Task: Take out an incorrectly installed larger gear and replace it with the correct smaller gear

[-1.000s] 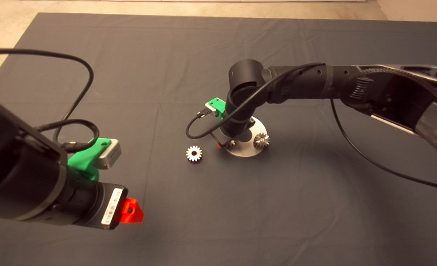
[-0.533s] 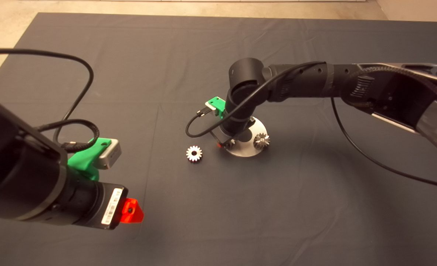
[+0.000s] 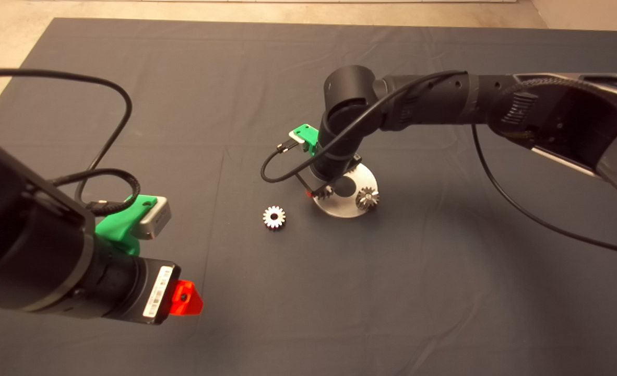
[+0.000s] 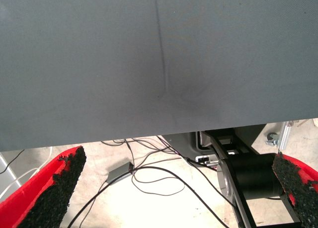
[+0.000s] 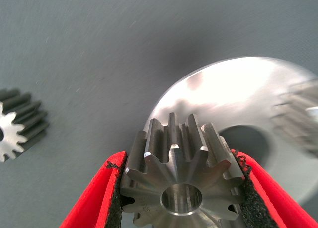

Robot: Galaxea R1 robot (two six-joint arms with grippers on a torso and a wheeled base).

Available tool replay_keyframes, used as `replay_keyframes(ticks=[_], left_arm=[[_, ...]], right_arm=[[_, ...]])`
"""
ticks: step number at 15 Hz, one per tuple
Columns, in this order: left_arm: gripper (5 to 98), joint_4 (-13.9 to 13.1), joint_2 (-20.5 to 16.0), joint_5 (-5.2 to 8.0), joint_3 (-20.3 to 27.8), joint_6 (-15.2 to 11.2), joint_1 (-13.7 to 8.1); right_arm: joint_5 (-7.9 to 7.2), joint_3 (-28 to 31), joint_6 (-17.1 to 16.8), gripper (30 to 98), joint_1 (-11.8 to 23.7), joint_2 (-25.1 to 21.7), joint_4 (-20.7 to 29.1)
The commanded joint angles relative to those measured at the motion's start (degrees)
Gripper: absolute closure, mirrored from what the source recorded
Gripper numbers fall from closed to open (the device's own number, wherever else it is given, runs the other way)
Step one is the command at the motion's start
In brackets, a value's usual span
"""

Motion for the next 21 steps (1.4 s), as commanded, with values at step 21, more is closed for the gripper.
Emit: replay_keyframes(ticks=[21], left_arm=[[6.0, -0.96, -0.22, 0.9, 0.68, -0.54, -0.47]], right_arm=[[-0.96, 18.73, -1.85, 79.1, 1.05, -35.25, 5.85]])
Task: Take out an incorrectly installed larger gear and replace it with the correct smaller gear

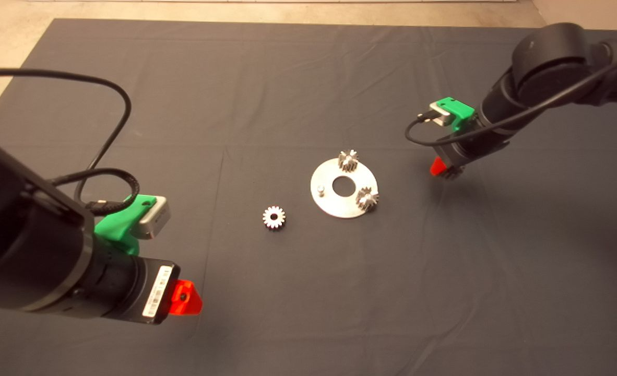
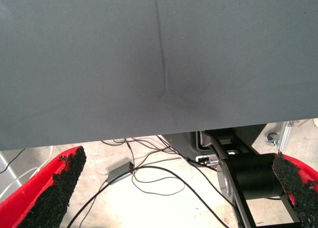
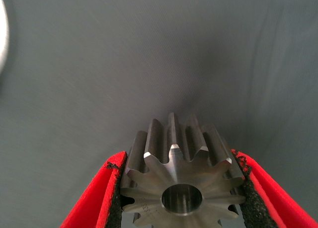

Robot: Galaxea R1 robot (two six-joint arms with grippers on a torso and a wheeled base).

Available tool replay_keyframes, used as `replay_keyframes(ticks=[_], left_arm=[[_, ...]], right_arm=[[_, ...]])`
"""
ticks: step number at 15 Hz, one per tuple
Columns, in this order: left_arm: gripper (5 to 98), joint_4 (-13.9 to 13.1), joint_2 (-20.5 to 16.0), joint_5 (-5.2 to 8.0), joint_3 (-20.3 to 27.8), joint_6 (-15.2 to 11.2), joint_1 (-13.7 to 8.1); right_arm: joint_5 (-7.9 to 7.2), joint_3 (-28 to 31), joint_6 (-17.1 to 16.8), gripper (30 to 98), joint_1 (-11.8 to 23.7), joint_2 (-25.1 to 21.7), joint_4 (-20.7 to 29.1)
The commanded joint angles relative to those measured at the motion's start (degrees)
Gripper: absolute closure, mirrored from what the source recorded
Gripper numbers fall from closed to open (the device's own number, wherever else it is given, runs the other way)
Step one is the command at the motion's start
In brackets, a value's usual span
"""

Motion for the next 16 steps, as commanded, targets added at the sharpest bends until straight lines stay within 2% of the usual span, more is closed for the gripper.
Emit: replay_keyframes(ticks=[1, 9, 16], left_arm=[[6.0, -0.96, -0.06, 0.9, 0.68, -0.51, -0.47], [6.0, -0.96, -0.06, 0.9, 0.68, -0.43, -0.47], [6.0, -0.96, -0.06, 0.9, 0.68, -0.51, -0.47]], right_arm=[[-0.1, 0.75, -0.77, 79.1, -1.92, -0.57, 1.25], [-0.02, 0.8, -0.68, 79.1, -4.95, -0.57, 0.55], [0.07, 0.8, -0.59, 79.1, -5.21, -0.57, 0.29]])
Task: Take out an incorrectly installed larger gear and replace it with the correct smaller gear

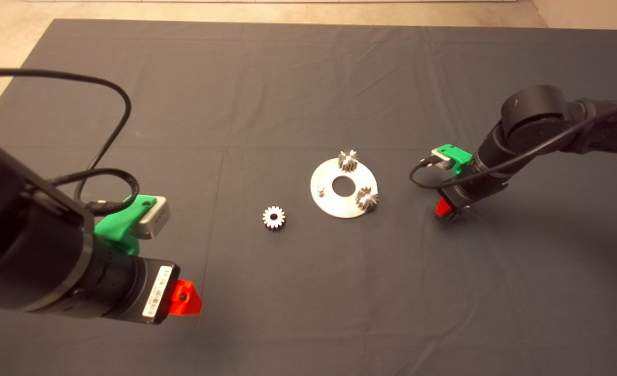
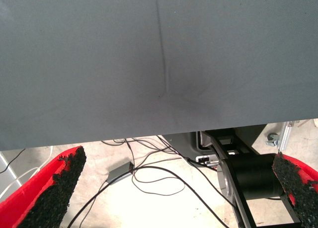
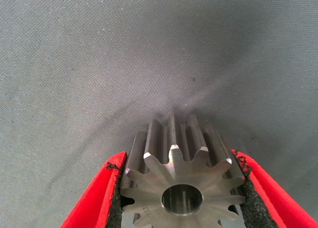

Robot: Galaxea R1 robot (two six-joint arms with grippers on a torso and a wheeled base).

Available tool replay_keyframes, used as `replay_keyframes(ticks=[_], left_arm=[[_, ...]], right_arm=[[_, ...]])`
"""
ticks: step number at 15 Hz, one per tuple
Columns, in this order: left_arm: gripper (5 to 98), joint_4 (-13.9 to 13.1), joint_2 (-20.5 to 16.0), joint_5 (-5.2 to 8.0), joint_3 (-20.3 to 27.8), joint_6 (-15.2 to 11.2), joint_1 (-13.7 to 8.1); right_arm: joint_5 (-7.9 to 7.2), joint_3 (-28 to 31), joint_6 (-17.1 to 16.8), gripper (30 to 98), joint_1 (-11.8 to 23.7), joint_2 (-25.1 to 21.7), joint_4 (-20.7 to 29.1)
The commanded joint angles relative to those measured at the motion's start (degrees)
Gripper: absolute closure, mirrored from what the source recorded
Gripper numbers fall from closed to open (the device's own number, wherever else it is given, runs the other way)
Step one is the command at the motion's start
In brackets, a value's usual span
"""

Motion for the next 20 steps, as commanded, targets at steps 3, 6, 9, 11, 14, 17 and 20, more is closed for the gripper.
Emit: replay_keyframes(ticks=[3, 6, 9, 11, 14, 17, 20], left_arm=[[6.0, -0.96, -0.11, 0.9, 0.68, -0.51, -0.49], [6.0, -0.96, -0.17, 0.9, 0.68, -0.51, -0.49], [6.0, -0.96, -0.17, 0.9, 0.68, -0.51, -0.49], [6.0, -0.96, -0.14, 0.9, 0.68, -0.51, -0.49], [6.0, -0.96, -0.15, 0.9, 0.68, -0.51, -0.49], [6.0, -0.96, -0.09, 0.9, 0.68, -0.51, -0.49], [6.0, -0.96, -0.17, 0.98, 0.68, -0.34, -0.49]], right_arm=[[-0.1, 0.8, -0.07, 79.1, 1.65, -0.13, 0.4], [-0.1, 1.23, 0.02, 79.1, 1.82, -0.13, 0.48], [-0.19, 1.77, 0.02, 78.5, 1.82, -0.13, 0.57], [-0.19, 1.86, 0.02, 77.2, 1.91, -0.21, 0.57], [-0.19, 1.93, 0.1, 75.0, 1.91, -0.23, 0.57], [-0.19, 1.95, 0.22, 73.8, 2.08, -0.24, 0.57], [-0.54, 9.28, 0.45, 69.9, 5.1, -3.21, 5.88]])
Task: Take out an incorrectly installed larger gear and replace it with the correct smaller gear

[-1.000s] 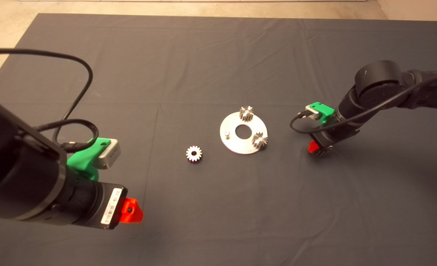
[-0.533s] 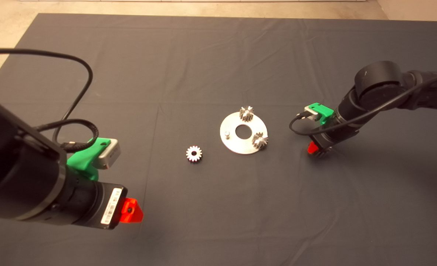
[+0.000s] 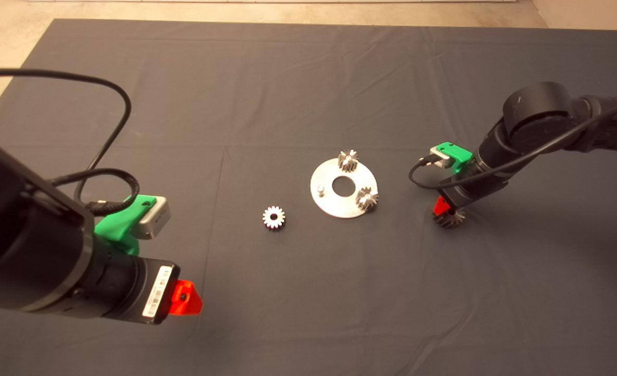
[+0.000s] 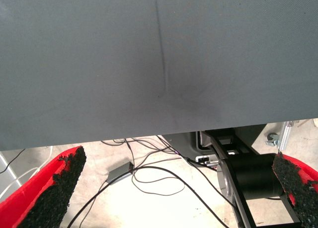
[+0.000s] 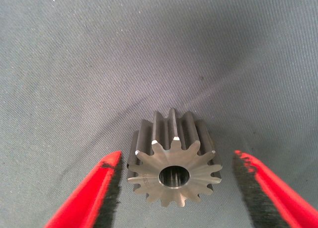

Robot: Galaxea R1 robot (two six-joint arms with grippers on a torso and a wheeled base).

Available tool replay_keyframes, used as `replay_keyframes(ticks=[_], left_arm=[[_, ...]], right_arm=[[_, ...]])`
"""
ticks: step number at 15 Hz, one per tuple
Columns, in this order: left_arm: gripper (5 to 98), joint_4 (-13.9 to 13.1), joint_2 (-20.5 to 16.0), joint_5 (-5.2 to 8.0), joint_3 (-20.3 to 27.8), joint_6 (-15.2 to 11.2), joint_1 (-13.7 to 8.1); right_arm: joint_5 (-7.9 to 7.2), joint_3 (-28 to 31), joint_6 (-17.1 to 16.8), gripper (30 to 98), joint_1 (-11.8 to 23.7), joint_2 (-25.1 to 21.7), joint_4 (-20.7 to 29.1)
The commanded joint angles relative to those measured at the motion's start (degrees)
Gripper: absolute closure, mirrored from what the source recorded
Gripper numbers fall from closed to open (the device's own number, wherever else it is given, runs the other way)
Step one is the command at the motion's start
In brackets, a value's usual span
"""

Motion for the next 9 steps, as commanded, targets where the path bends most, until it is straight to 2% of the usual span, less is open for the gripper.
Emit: replay_keyframes(ticks=[1, 2, 3, 4, 6, 7, 9], left_arm=[[6.0, -0.89, -0.33, 1.32, 0.59, 0.0, -0.49], [6.0, -0.87, -0.58, 1.51, 0.42, 1.07, -0.49], [6.0, -0.87, -0.94, 1.34, -0.36, 3.77, -0.57], [6.0, -0.87, -0.43, 1.25, -3.14, 6.57, -0.58], [6.0, -0.7, 0.21, 0.9, -8.49, 10.56, -0.58], [6.0, -0.42, 1.45, 0.55, -11.25, 11.71, -0.57], [6.0, -0.17, 6.19, 0.37, -16.37, 13.46, -0.57]], right_arm=[[-0.45, 11.34, 0.38, 67.3, 7.2, -5.12, 10.1], [-0.45, 12.82, 0.56, 66.6, 9.44, -7.76, 12.69], [-0.45, 13.51, 0.56, 66.6, 12.41, -11.29, 15.07], [-0.45, 14.94, 0.56, 66.3, 15.27, -14.6, 18.23], [-0.45, 20.65, 0.73, 60.8, 18.82, -19.75, 23.55], [-0.28, 22.54, 1.37, 60.4, 19.75, -22.08, 25.71], [-0.28, 26.88, 5.32, 57.7, 20.0, -24.94, 26.9]])
